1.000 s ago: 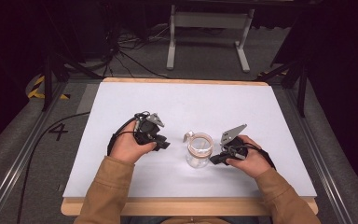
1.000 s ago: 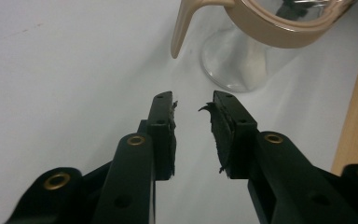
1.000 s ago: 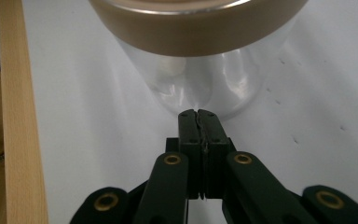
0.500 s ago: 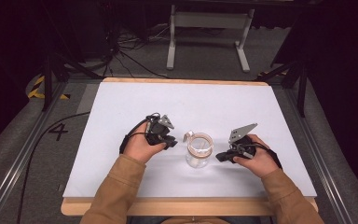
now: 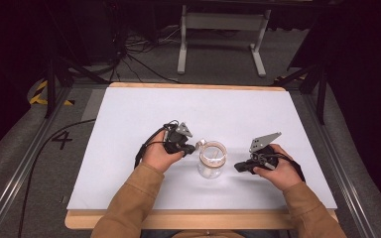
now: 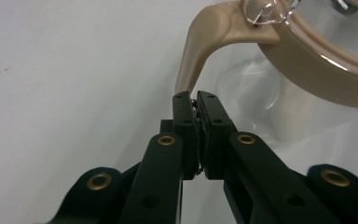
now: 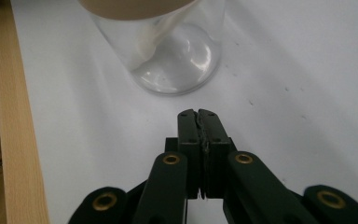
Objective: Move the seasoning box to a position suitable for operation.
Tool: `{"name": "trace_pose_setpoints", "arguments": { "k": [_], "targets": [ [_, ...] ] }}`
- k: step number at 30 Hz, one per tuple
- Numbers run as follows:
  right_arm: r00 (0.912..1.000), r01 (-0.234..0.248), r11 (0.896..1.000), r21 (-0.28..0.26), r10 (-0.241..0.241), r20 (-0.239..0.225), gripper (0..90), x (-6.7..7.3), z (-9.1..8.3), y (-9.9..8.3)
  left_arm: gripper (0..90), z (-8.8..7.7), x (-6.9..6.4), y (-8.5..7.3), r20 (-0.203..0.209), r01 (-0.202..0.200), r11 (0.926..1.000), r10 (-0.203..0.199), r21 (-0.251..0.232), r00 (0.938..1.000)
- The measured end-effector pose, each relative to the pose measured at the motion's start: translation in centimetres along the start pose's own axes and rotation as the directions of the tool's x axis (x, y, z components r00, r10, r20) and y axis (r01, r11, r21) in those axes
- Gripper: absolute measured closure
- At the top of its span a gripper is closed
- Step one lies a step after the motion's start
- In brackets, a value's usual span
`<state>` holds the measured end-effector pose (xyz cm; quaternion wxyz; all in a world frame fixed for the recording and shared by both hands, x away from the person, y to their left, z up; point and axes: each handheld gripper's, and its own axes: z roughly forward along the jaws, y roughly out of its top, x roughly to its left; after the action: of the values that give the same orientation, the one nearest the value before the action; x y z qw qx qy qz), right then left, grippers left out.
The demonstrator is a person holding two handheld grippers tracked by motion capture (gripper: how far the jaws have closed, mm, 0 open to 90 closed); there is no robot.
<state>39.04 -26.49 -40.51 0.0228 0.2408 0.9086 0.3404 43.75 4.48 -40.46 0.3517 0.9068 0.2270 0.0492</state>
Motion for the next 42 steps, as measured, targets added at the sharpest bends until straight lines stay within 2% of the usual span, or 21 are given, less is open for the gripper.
{"name": "trace_pose_setpoints", "arguments": {
  "k": [1, 10, 13, 14, 17, 19, 26, 38, 42],
  "targets": [
    [1.0, 0.003, 1.0, 0.0, -0.003, 0.0, 89.4, 0.0, 0.0, -0.1, 86.9, 0.2, 0.0, 0.0, -0.007, 0.0, 0.9999, 0.0, -0.015, 1.0],
    [1.0, -0.002, 1.0, 0.006, 0.002, 0.003, 88.9, 0.1, 0.0, -0.3, 87.0, 0.5, 0.1, 0.3, -0.01, -0.009, 0.9999, 0.009, -0.005, 0.9999],
    [1.0, 0.0, 1.0, 0.002, 0.0, 0.004, 88.9, 0.2, -0.1, -0.4, 87.0, 0.7, 0.1, 0.4, -0.023, -0.014, 0.9997, 0.014, -0.022, 0.9996],
    [1.0, 0.0, 1.0, 0.0, 0.0, 0.005, 89.0, 0.2, -0.2, -0.4, 87.0, 0.9, 0.1, 0.4, -0.016, -0.009, 0.9995, 0.008, -0.031, 0.9998],
    [1.0, -0.001, 1.0, -0.001, 0.001, 0.009, 88.9, 0.3, -0.3, -0.6, 87.1, 1.0, 0.4, 0.7, -0.012, -0.024, 0.9994, 0.024, -0.025, 0.9996],
    [0.9999, -0.004, 1.0, -0.002, 0.004, 0.012, 88.9, 0.4, -0.5, -0.8, 87.1, 1.3, 0.4, 0.9, -0.015, -0.024, 0.9991, 0.023, -0.036, 0.9996],
    [0.9988, -0.034, 0.999, -0.008, 0.034, 0.035, 88.8, 0.6, -1.4, -2.0, 86.9, 2.5, 1.0, 2.0, -0.011, -0.059, 0.9966, 0.059, -0.058, 0.9982],
    [0.9944, -0.072, 0.997, -0.02, 0.073, 0.076, 88.5, 1.3, -2.7, -3.9, 86.4, 4.4, 1.9, 3.7, 0.029, -0.1, 0.9904, 0.103, -0.096, 0.9943],
    [0.9941, -0.071, 0.997, -0.025, 0.072, 0.081, 88.6, 1.5, -2.7, -4.0, 86.6, 4.5, 2.1, 3.8, 0.046, -0.083, 0.9914, 0.088, -0.102, 0.9951]
  ]
}}
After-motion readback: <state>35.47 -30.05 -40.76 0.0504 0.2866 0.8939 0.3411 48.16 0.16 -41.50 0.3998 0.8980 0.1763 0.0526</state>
